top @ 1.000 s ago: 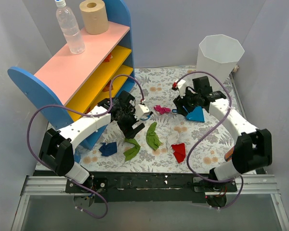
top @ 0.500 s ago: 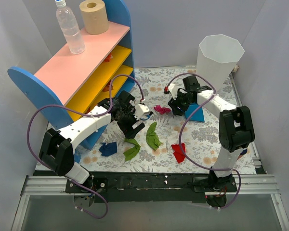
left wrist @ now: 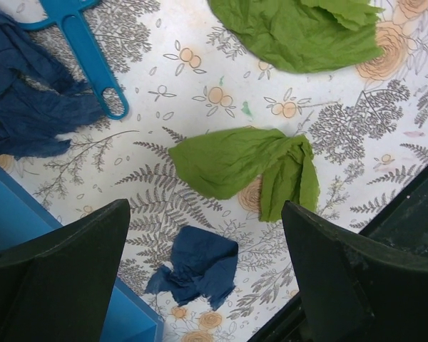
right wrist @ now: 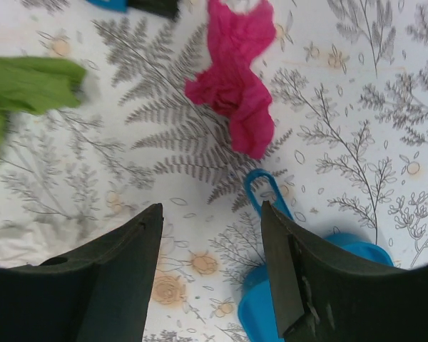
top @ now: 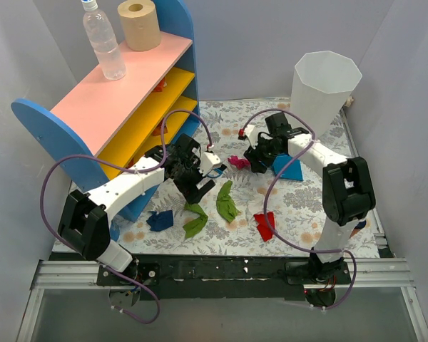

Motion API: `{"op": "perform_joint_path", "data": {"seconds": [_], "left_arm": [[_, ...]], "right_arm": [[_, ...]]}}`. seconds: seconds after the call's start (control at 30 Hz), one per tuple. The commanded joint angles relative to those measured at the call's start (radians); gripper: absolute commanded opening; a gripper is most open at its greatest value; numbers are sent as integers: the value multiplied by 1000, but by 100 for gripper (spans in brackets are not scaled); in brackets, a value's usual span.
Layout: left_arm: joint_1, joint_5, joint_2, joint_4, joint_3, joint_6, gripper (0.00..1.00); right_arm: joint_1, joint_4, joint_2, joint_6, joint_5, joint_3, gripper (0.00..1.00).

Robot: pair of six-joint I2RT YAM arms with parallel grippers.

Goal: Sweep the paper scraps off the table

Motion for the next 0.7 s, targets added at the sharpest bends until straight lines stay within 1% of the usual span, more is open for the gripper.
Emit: {"op": "perform_joint_path", "data": {"seconds": [0.0, 0.03, 0.07, 0.13, 0.17, 0.23, 0.3, 0.37, 0.43, 0.5, 0.6, 0.67], "left_arm": [[-2, -62, -16, 61, -13, -29, 88], [-2, -70, -13, 79, -13, -29, 87], [-2, -76, -1, 84, -4, -30, 86], [-2, -73, 19, 84, 18, -27, 86], [-4, -67, 24, 84, 29, -27, 86], [-4, -52, 48, 81, 52, -32, 86], [-2, -32, 63, 76, 52, -36, 86], [-4, -21, 71, 78, 43, -47, 85], [-4, -7, 74, 73, 30, -53, 84], [-4, 0, 71, 70, 23, -59, 84], [-4, -9, 65, 79, 9, -56, 85], [-4, -39, 82, 89, 7, -53, 84]], "right_arm": [[54, 54, -200, 198, -67, -30, 65], [54, 74, -236, 231, -56, -62, 65], [54, 94, -305, 252, -45, -129, 64], [54, 68, -360, 259, -38, -176, 61], [54, 42, -408, 246, -53, -193, 61], [56, -23, -448, 216, -117, -245, 61], [70, -84, -486, 182, -133, -302, 62], [71, -106, -543, 109, -134, -360, 62], [77, -154, -578, 17, -128, -435, 66], [82, -181, -630, -28, -110, -475, 73], [85, -198, -687, -64, -69, -535, 78], [85, -192, -715, -70, -38, -566, 78]]}}
